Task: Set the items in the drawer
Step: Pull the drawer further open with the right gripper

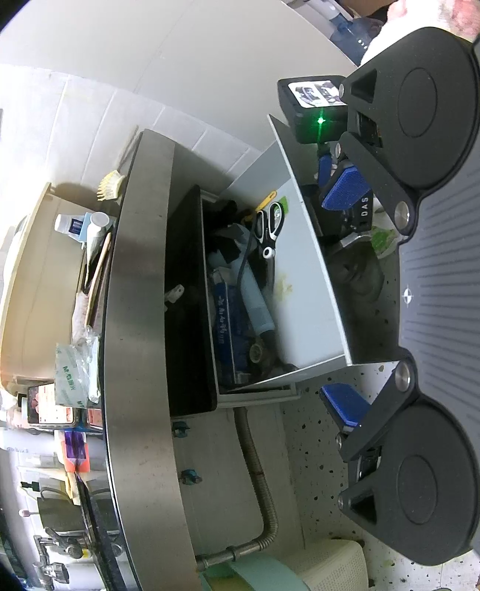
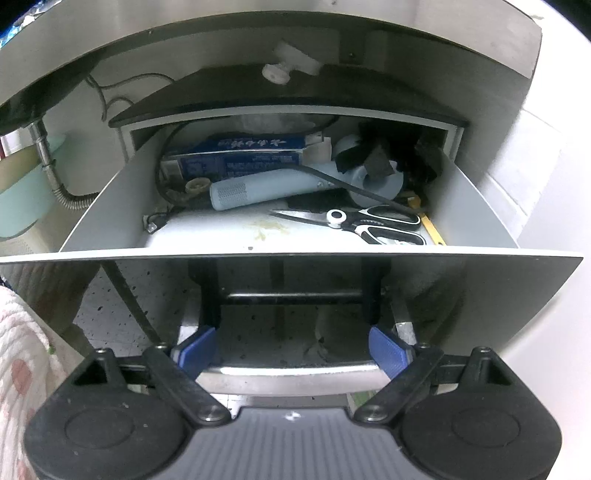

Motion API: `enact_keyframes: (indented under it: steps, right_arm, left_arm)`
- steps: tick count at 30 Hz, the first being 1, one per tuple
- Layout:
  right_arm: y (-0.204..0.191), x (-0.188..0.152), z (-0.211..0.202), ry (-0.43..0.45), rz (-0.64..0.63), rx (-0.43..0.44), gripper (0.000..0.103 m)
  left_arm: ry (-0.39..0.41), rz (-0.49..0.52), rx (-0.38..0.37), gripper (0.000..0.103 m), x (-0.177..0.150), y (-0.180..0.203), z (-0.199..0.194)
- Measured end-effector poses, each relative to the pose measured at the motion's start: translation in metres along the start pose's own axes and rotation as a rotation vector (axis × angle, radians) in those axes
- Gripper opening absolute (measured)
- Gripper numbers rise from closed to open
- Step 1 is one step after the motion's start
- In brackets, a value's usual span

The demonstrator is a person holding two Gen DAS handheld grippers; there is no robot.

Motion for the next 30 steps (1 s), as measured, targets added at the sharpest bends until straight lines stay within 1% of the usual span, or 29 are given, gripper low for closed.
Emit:
enact_keyframes:
  steps: [9, 13, 19, 23, 25, 30]
  right_arm:
    - [0.003, 0.006, 0.007, 0.017, -0.001, 0.002, 0.089]
    - [0.004, 0.004, 0.006, 0.034, -0.002, -0.005, 0.087]
    - [0.005, 0.003, 0.006, 0.017, 0.003, -0.001, 0.087]
    - [0.004, 0.003, 0.008, -0.032, -0.004, 0.015, 0.09]
    - [0.006, 0.002, 0.01, -0.037, -0.002, 0.029, 0.09]
    - [0.003, -0.003, 0.007, -0.019, -0.013, 0.029, 0.09]
  left_arm:
    - [0.005, 0.018, 0.003, 0.101, 0.008, 0.001, 0.0]
    - [0.013, 0.045, -0.002, 0.101, 0.006, 0.005, -0.002]
    - [0.021, 0.074, -0.021, 0.101, 0.003, 0.016, -0.004]
    - [0.021, 0.084, -0.027, 0.101, 0.003, 0.02, -0.003]
    - [0.015, 0.078, -0.035, 0.101, 0.003, 0.019, -0.003]
    - [-0.004, 0.053, -0.044, 0.101, 0.002, 0.015, -0.005]
Point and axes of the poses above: each gripper's, at about its wrist camera, not at the fingertips, and z roughly the way its jaws point, y to its right, x to its top, the point moved 8 cm from there along z, roughly the way its jaws point, and after that the axes turned 14 degrees about x, right-handed, at the moved point
